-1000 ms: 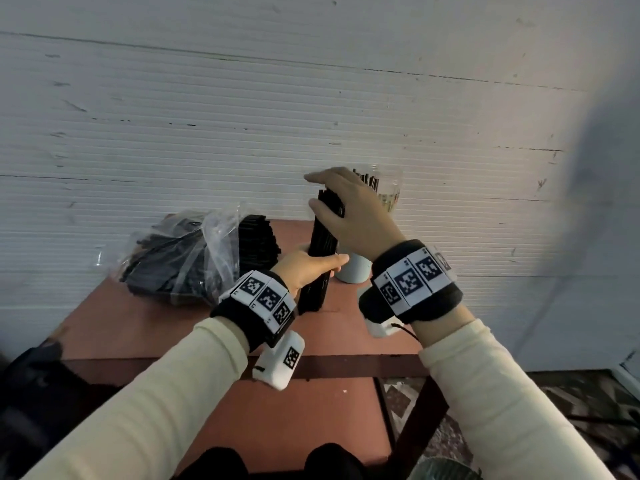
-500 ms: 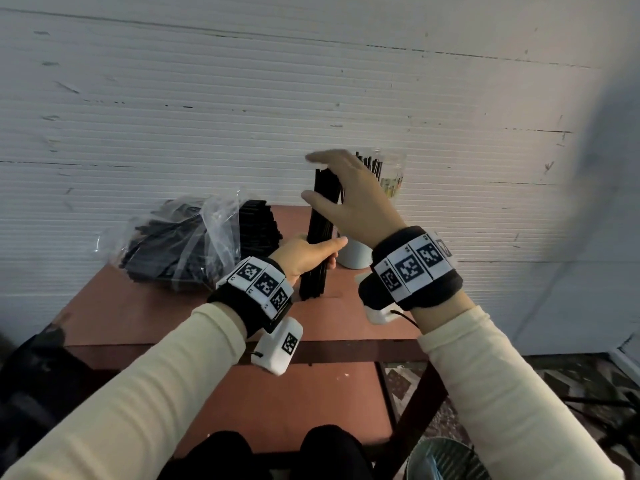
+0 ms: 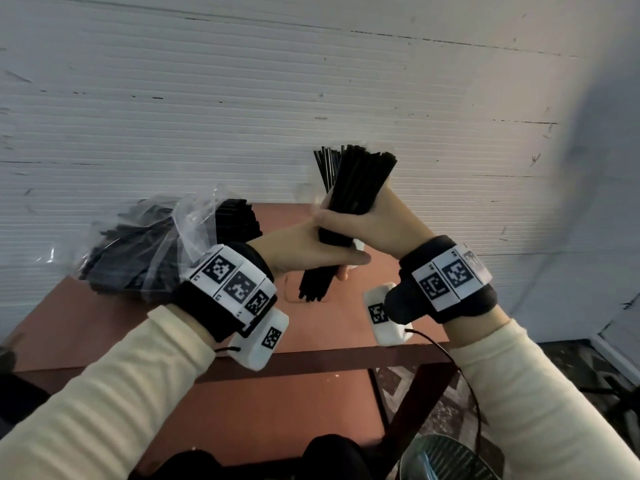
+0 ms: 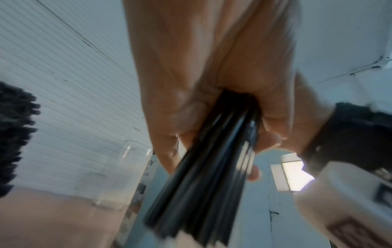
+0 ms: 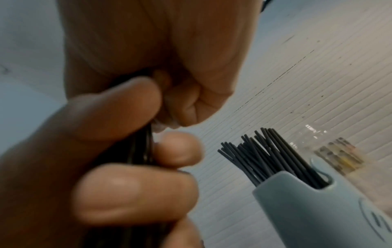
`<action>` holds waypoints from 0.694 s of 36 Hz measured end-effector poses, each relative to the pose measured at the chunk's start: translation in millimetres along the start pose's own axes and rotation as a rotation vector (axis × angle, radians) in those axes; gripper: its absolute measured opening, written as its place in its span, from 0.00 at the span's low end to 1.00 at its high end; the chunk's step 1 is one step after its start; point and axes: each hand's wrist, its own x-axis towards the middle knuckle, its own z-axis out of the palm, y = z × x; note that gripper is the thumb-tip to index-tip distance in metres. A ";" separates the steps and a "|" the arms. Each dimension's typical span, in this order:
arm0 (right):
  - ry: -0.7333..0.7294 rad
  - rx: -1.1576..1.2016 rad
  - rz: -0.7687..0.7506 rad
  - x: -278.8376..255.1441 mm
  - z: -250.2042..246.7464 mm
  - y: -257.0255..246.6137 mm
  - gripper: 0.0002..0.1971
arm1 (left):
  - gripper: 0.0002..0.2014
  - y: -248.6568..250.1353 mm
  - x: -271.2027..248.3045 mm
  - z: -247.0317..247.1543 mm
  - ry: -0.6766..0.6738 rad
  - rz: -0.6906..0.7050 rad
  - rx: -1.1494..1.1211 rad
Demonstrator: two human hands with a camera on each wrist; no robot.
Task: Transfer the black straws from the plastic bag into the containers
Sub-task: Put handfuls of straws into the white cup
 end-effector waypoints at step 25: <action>0.233 -0.144 0.291 103.8 -51.6 72.3 0.19 | 0.27 -51.6 104.5 -23.7 0.187 -0.184 0.052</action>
